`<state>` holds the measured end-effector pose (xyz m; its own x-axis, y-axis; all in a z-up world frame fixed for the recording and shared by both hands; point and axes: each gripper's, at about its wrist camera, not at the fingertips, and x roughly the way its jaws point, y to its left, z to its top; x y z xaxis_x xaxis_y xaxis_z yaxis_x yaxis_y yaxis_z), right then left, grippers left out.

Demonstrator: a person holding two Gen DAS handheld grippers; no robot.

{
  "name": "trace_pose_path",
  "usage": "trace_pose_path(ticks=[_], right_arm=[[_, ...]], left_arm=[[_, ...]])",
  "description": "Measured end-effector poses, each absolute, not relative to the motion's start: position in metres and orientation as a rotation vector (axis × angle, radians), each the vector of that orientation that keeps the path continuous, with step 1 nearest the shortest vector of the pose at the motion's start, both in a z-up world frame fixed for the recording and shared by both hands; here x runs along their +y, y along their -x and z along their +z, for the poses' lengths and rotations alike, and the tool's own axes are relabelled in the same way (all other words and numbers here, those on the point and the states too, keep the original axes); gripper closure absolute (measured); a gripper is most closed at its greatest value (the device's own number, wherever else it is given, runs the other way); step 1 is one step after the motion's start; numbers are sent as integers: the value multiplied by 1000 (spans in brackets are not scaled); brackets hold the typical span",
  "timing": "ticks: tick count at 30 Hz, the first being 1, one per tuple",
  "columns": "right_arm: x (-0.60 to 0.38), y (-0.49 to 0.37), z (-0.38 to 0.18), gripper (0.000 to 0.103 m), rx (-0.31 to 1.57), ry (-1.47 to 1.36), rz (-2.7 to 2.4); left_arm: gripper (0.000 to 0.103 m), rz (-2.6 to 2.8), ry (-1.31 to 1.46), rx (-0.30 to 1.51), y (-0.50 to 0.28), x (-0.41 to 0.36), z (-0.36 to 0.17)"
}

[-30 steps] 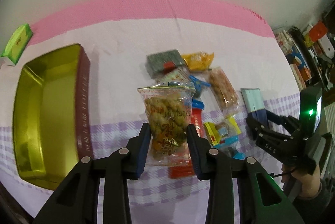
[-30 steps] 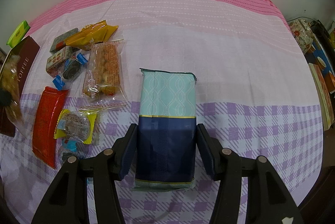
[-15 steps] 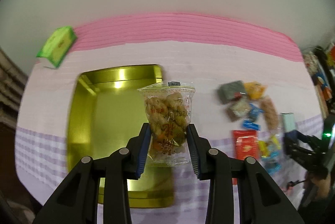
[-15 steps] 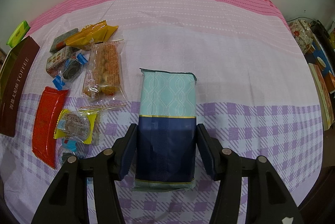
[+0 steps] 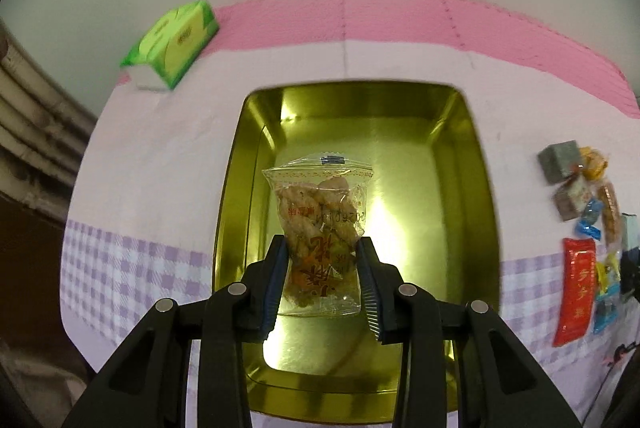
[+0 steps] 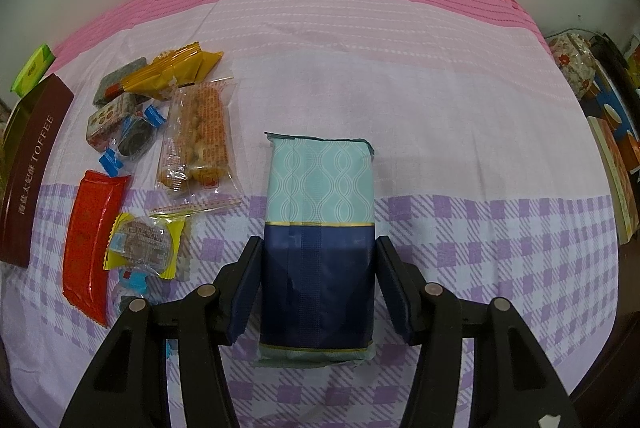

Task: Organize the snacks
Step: 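Carry the cookie bag into the gold tin and open the left tool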

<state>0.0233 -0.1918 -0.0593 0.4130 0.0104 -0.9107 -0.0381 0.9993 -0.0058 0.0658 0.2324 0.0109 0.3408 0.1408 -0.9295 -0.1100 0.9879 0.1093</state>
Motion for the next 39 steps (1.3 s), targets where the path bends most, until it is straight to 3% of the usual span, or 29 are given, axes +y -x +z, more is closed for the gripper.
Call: trace_pose_path(ticks=[19,31,34,39], right_arm=[[-192,-23,-60,50,1143,31,32],[-193,-26,-61,48,1136,25,33],[-192,-26,-62,48,1131,24,27],[-192,-26,-62,49,1130,25,30]], left_arm=[[72,168,-67,1235,-60,243,-16],[71,112,38,1150,-42,248,9],[66,118,59,1099,-31,257,24],[43,187,117,1008,-2,287,45]])
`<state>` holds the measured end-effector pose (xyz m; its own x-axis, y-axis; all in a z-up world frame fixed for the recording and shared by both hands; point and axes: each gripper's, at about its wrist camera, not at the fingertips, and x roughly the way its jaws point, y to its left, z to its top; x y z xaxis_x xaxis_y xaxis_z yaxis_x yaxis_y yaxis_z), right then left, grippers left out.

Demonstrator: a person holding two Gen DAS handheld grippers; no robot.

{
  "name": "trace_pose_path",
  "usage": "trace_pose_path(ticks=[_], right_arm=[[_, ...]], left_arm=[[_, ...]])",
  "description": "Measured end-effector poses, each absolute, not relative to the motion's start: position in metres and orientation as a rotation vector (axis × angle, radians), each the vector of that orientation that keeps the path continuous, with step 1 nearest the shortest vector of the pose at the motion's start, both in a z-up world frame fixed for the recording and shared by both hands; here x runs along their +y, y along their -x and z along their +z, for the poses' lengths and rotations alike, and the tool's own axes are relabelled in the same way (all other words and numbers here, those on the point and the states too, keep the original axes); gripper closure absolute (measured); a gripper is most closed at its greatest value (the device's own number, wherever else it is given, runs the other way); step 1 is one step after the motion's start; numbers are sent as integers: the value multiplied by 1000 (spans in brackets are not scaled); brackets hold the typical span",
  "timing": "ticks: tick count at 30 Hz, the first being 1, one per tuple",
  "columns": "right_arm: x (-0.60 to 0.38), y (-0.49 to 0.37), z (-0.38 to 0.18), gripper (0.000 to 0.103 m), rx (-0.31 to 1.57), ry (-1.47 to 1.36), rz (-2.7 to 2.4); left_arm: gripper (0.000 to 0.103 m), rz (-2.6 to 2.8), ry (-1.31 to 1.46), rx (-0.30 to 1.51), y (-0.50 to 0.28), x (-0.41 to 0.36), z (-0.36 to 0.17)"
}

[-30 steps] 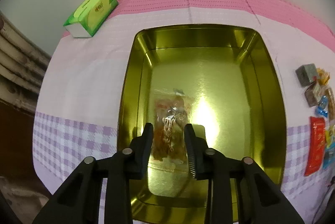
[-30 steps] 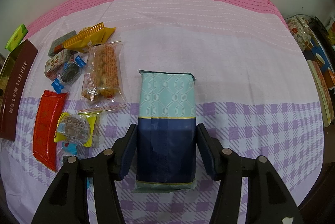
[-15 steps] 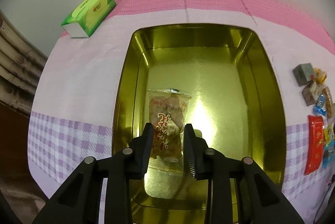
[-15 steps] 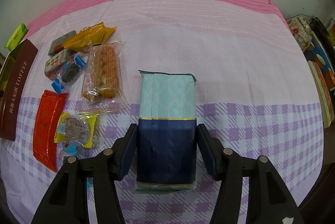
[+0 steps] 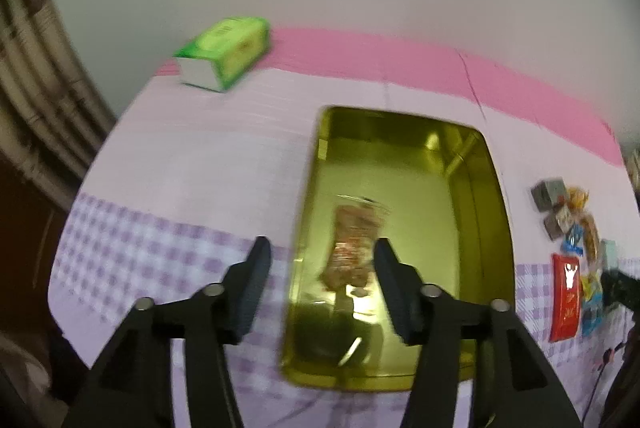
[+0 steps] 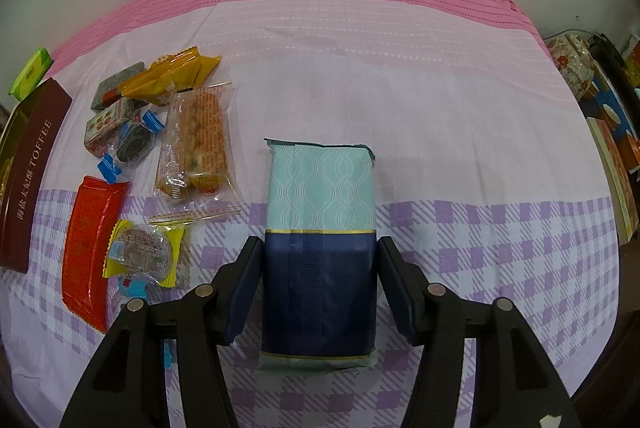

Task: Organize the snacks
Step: 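Carry the cookie bag into the gold tin and open the left tool, then carry the blue-and-teal box to the gold tin and release it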

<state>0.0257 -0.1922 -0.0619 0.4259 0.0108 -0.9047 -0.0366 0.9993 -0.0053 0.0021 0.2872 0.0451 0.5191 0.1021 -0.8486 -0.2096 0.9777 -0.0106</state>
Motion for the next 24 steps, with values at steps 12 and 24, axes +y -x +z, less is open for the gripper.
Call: trace_pose_path(ticks=[12,24], right_arm=[[-194,-34,-59,56,1149,13,9],[-187,-49,-16,57,1059,8,-53]], left_arm=[[26,366,294,969,37,368,52],[16,389,163,935,18,330,47]])
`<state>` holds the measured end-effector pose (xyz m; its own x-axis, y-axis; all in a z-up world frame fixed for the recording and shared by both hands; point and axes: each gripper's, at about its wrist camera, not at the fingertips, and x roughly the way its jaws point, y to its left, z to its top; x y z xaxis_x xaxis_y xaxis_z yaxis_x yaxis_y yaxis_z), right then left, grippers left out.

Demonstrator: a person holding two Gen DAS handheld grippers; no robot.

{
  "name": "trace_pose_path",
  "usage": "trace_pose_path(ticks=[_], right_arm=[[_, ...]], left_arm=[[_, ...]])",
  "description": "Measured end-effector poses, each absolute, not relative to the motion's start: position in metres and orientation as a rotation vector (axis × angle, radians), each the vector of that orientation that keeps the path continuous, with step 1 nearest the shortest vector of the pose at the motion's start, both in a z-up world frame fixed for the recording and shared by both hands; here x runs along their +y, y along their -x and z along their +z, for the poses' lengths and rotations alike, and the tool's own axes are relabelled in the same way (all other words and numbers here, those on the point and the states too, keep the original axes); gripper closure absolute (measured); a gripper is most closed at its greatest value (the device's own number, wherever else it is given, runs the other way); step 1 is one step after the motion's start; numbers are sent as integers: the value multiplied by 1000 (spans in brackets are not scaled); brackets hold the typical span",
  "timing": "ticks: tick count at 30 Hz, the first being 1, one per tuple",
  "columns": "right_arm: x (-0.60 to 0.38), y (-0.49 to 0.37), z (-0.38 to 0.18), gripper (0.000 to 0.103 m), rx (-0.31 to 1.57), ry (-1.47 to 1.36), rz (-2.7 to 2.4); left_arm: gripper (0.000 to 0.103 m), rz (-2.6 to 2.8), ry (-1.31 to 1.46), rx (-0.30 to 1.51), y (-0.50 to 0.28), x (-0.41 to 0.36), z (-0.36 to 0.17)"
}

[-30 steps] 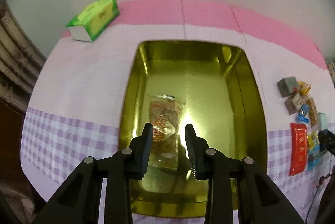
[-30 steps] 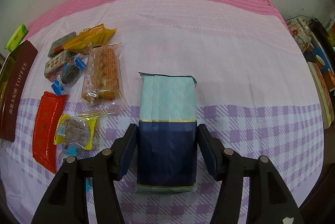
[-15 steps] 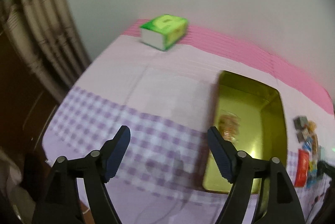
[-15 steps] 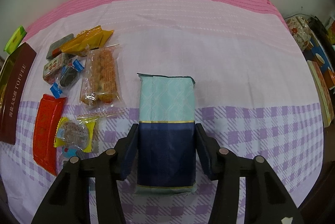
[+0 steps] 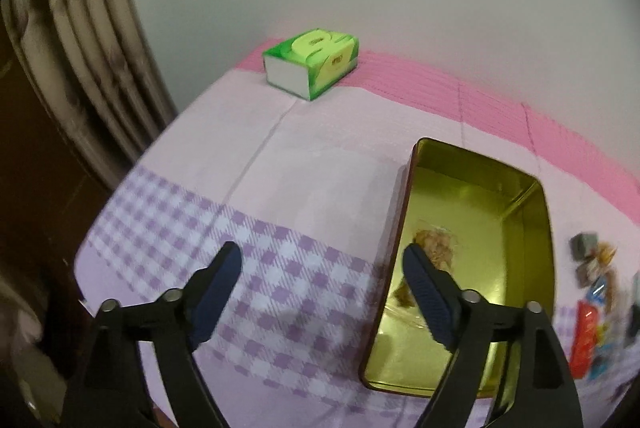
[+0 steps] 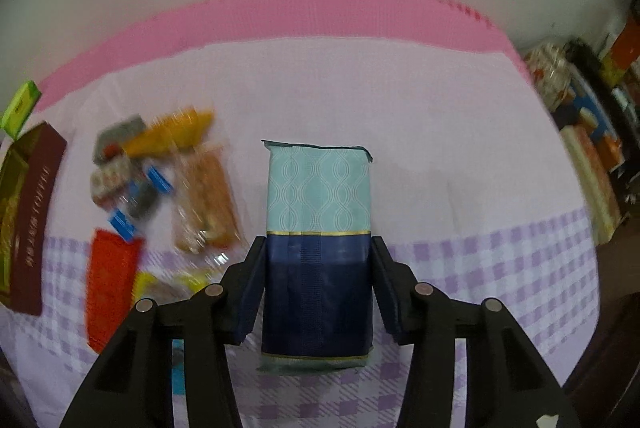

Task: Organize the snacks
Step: 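Carry the blue-and-teal box to the gold tin and release it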

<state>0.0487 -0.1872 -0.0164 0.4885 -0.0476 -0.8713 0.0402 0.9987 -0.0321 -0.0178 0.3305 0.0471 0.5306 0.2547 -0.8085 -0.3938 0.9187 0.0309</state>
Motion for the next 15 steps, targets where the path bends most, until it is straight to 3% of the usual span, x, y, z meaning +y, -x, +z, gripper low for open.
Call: trace_pose_path(ticks=[8,15], right_arm=[[-121,-54,29,57,991,33,104],[-20,-42,35,57,990,102,296]], left_arm=[[16,445,184,943,26,343,41],[16,475,140,956,27,346,36]])
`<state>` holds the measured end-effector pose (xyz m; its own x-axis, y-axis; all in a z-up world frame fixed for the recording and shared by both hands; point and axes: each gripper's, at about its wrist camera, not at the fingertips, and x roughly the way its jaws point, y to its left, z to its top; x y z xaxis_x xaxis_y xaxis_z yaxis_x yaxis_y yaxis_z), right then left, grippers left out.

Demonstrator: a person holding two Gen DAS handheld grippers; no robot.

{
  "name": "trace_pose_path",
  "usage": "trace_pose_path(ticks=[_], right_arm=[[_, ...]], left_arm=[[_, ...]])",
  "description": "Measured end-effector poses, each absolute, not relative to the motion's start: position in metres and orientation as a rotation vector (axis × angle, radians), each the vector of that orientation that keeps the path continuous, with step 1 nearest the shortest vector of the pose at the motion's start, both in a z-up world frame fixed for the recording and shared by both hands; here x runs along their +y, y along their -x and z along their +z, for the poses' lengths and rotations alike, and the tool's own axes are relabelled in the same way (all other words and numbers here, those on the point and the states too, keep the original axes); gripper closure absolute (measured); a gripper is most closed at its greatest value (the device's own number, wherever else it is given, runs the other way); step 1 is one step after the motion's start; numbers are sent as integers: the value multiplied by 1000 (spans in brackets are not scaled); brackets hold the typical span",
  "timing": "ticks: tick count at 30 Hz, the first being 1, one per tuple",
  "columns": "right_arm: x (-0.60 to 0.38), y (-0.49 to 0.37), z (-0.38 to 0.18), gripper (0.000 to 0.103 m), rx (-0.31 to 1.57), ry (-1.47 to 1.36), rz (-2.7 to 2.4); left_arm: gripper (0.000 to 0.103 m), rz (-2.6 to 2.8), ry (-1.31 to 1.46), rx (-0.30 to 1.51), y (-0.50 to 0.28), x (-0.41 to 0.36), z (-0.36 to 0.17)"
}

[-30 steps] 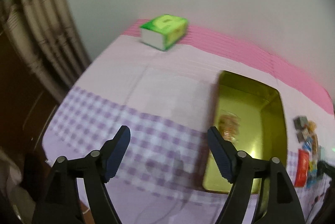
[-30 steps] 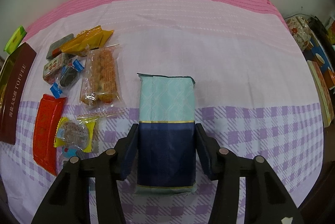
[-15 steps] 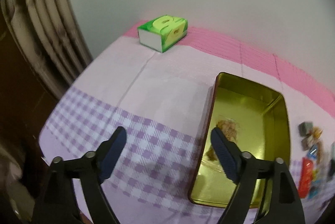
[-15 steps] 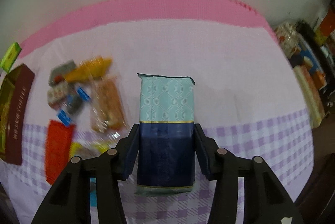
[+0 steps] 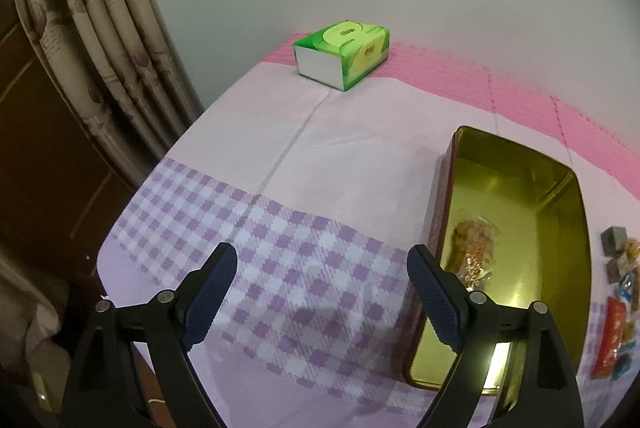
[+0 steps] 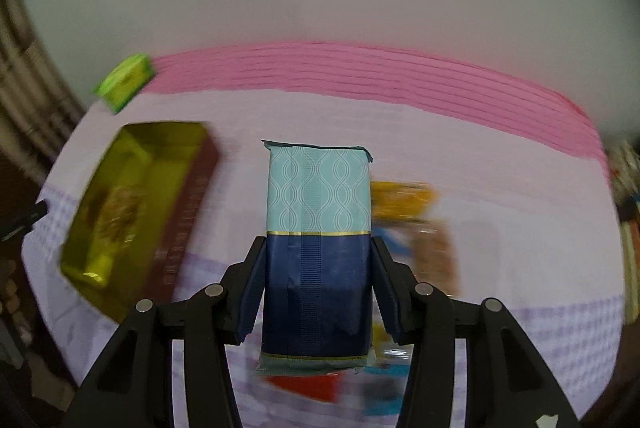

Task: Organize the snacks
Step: 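Carry the blue-and-teal box to the gold tin and release it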

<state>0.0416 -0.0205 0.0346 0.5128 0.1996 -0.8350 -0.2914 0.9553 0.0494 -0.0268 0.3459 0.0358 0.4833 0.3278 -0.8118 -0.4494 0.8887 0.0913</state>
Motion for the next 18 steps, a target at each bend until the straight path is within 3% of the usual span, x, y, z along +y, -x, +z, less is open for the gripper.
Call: trace_pose_path(ticks=[18], right_arm=[[126,-23,4,57,1057,202,545]], left_arm=[[16,554,232,989,32,376,28]])
